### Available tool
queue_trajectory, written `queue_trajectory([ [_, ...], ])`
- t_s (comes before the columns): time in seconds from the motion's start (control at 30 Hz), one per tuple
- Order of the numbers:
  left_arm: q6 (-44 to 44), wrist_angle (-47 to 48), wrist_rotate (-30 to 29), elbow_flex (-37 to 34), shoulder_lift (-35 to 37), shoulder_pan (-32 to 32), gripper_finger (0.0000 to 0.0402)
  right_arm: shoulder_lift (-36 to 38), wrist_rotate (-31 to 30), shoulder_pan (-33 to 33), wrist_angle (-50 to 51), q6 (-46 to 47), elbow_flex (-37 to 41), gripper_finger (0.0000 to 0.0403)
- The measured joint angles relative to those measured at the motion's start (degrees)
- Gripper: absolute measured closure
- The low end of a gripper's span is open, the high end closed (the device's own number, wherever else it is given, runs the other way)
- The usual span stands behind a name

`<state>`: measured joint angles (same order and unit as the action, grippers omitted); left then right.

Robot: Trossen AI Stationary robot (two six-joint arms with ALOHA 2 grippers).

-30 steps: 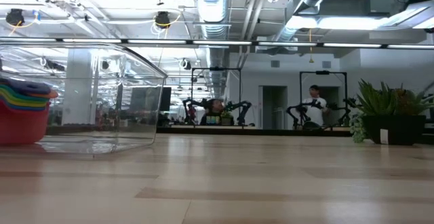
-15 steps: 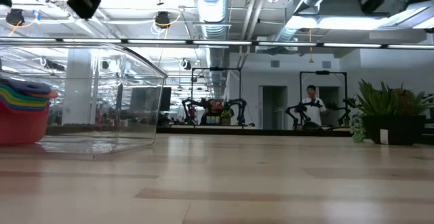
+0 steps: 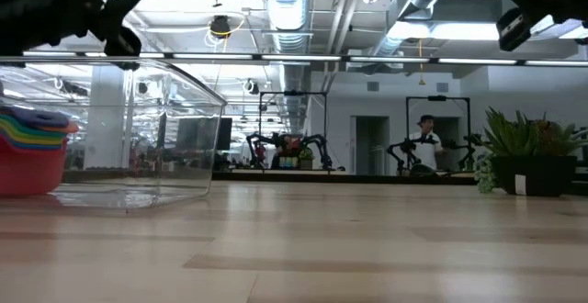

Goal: Nest measuring cups in basket
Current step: Return to Home Position

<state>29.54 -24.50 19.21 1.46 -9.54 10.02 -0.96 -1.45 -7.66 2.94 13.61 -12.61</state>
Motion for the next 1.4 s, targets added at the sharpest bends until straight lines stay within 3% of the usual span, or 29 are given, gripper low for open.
queue_trajectory([
  [0.13, -0.1, -1.4, 0.1, -0.8, 0.7, 1.6, 0.0342, 0.8, 0.0, 1.4, 0.6, -0.4, 2.0, 0.0377],
  [0.43, 0.1, -0.6, 1.2, -0.9, 1.0, 3.0, 0.0342, 0.8, 0.2, 2.1, -14.7, 0.3, 12.1, 0.0377],
  [0.67, -0.4, 3.0, -1.2, -0.9, 1.1, 3.0, 0.0342, 0.8, -0.3, 3.0, -13.5, -1.8, 12.1, 0.0377],
  [0.9, -2.1, 14.3, 5.6, -1.0, 1.0, 3.0, 0.0342, 0.7, 0.1, 3.0, -4.5, 1.7, 12.1, 0.0377],
  [1.13, -9.5, 20.0, 14.8, -0.9, 1.0, 3.0, 0.0342, 0.1, 0.2, 2.7, -4.1, 0.0, 12.1, 0.0377],
  [1.3, -12.6, 23.7, 27.2, 0.2, 0.7, 2.9, 0.0342, 0.2, 0.2, 2.7, -4.1, 0.0, 12.2, 0.0377],
  [1.4, -14.3, 23.8, 28.7, 0.2, 0.7, 3.0, 0.0342, 0.2, 0.1, 2.7, -4.0, 0.0, 12.2, 0.0377],
])
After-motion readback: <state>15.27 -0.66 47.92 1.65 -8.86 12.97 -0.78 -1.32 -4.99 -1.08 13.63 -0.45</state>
